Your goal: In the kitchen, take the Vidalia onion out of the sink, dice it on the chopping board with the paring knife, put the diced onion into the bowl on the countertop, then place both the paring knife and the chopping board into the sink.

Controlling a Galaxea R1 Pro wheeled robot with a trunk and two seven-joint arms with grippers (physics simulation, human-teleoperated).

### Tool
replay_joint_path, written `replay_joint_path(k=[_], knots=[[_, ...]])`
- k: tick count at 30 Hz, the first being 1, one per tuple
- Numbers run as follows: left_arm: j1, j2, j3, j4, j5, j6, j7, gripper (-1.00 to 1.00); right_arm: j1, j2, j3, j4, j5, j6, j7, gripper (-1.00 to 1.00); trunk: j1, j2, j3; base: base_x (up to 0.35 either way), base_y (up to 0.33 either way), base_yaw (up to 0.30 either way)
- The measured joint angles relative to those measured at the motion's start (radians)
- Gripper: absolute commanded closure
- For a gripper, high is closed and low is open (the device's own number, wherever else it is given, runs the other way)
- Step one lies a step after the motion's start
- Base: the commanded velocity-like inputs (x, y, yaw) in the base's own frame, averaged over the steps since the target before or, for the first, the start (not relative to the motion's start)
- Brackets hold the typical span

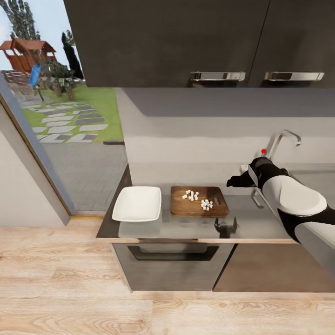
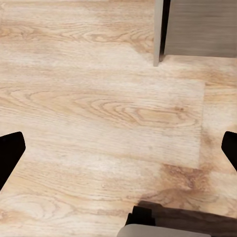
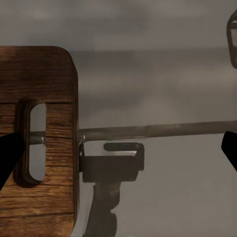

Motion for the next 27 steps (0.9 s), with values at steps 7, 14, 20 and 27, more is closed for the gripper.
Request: replay_joint_path(k=[7, 14, 20, 27], knots=[[0.0, 0.0, 0.0, 0.0, 0.0, 0.001, 0.0, -1.0, 0.0, 0.003, 0.0, 0.0, 0.0, 0.0, -0.001, -1.0, 0.027, -0.049, -0.022, 0.0, 0.0, 0.0], [0.0, 0.0, 0.0, 0.0, 0.0, 0.001, 0.0, -1.0, 0.001, 0.008, 0.001, 0.001, 0.0, 0.0, -0.003, -1.0, 0.054, -0.098, -0.044, 0.0, 0.0, 0.0], [0.0, 0.0, 0.0, 0.0, 0.0, 0.001, 0.0, -1.0, 0.001, 0.028, 0.0, 0.002, 0.001, 0.001, -0.008, -1.0, 0.077, -0.14, -0.063, 0.0, 0.0, 0.0], [0.0, 0.0, 0.0, 0.0, 0.0, 0.001, 0.0, -1.0, 0.001, 0.04, 0.0, 0.002, 0.001, 0.002, -0.009, -1.0, 0.096, -0.176, -0.079, 0.0, 0.0, 0.0]])
